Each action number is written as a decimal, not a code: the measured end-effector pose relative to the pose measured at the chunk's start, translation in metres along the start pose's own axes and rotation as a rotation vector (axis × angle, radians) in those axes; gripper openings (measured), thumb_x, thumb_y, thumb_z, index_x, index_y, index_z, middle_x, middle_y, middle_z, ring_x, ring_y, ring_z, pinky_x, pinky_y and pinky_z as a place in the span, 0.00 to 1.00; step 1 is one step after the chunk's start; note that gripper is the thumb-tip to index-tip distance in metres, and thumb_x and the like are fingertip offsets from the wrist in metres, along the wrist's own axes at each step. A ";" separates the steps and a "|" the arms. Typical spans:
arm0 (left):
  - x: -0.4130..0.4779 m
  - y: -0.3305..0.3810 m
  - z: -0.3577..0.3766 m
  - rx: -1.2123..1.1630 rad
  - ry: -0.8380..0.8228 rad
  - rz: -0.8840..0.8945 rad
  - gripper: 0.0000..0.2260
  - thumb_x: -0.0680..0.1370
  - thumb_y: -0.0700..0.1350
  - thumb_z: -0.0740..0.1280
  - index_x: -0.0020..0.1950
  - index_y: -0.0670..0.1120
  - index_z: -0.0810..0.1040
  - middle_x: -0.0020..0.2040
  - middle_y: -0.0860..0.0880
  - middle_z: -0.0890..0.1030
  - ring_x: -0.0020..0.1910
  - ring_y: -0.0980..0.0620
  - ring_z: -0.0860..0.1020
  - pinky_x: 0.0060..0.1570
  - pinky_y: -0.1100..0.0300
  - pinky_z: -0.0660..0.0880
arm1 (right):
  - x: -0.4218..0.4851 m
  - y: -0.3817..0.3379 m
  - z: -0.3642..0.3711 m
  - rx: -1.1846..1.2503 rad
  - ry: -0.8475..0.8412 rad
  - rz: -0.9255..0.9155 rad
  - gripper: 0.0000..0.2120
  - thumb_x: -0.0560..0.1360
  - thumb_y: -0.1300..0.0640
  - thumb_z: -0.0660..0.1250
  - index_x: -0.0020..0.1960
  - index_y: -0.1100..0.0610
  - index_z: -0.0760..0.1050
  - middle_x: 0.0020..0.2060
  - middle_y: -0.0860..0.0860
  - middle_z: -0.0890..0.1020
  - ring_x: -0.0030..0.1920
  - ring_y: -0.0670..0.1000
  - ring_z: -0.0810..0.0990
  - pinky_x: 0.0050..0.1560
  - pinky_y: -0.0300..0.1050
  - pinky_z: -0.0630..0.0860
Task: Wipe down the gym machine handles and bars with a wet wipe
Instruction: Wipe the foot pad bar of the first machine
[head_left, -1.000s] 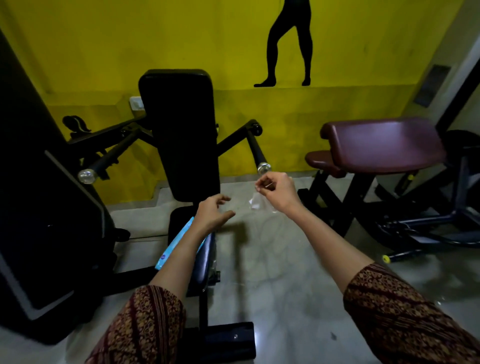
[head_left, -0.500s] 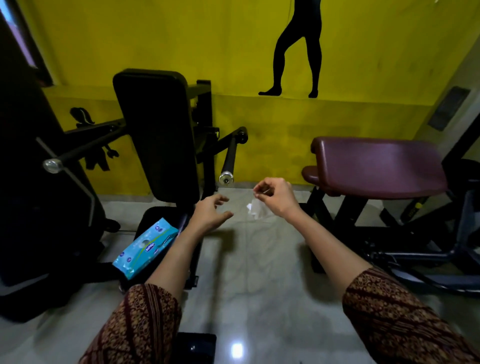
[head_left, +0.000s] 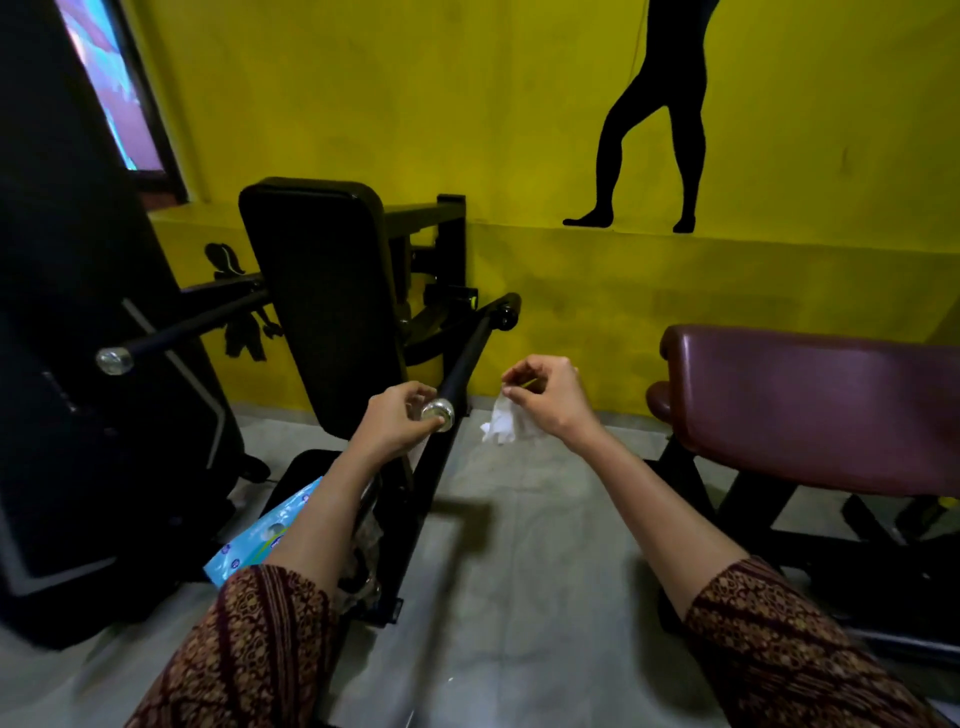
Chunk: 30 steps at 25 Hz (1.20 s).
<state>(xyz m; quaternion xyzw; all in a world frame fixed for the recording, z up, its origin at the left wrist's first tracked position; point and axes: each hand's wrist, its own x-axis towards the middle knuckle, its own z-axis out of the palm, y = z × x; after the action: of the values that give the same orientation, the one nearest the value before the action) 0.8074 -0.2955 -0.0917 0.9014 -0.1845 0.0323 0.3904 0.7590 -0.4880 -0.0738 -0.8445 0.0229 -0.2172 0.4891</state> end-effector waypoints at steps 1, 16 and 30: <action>0.011 -0.001 0.002 0.001 0.007 -0.019 0.17 0.72 0.43 0.72 0.60 0.43 0.77 0.55 0.46 0.79 0.54 0.52 0.75 0.49 0.66 0.66 | 0.014 0.005 0.000 0.016 -0.006 -0.001 0.03 0.69 0.68 0.71 0.42 0.63 0.80 0.36 0.53 0.81 0.37 0.47 0.78 0.42 0.40 0.76; 0.121 -0.024 0.025 0.068 0.183 -0.332 0.19 0.72 0.43 0.72 0.62 0.44 0.75 0.59 0.44 0.78 0.60 0.49 0.74 0.53 0.64 0.67 | 0.181 0.052 0.048 0.218 -0.432 -0.134 0.05 0.70 0.65 0.71 0.42 0.56 0.79 0.35 0.45 0.80 0.40 0.44 0.79 0.47 0.39 0.77; 0.137 -0.001 0.054 0.045 0.446 -0.433 0.15 0.74 0.45 0.70 0.60 0.47 0.77 0.56 0.48 0.80 0.57 0.54 0.76 0.53 0.68 0.68 | 0.236 0.067 0.057 0.416 -0.670 -0.149 0.02 0.72 0.64 0.69 0.44 0.60 0.79 0.40 0.52 0.81 0.41 0.45 0.79 0.40 0.29 0.75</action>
<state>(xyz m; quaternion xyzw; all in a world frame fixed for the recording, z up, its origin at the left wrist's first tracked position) 0.9302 -0.3757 -0.1020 0.8989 0.1028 0.1496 0.3989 1.0061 -0.5350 -0.0728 -0.7509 -0.2435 0.0351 0.6128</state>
